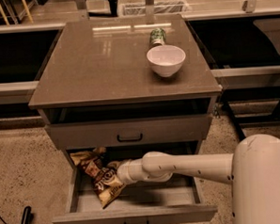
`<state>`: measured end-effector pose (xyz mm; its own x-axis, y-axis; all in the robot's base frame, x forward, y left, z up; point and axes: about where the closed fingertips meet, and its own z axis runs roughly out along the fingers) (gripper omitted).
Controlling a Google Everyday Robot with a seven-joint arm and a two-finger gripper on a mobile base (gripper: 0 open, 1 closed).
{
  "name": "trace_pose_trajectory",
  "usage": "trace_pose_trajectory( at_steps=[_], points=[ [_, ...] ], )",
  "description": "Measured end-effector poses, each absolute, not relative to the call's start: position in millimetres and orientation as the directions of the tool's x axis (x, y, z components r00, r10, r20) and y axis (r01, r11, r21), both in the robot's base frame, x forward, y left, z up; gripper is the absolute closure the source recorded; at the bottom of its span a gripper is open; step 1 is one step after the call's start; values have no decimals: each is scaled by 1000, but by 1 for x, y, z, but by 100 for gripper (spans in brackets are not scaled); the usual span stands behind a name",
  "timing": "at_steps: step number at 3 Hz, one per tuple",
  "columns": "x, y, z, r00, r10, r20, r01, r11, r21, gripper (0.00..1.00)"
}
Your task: Pick brown chip bag from middle drawer and place on counter
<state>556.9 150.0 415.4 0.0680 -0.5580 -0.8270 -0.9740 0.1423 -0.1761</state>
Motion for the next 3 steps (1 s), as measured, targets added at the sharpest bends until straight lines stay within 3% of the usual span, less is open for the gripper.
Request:
trace_pose_trajectory(
  at_steps=[1, 2, 3],
  points=[
    [555, 154, 417, 92, -529, -844, -977, 117, -180, 86],
    [550, 157, 430, 184, -446, -876, -970, 64, -236, 100],
    [529, 154, 462, 348, -306, -886, -932, -5, -363, 100]
  ],
)
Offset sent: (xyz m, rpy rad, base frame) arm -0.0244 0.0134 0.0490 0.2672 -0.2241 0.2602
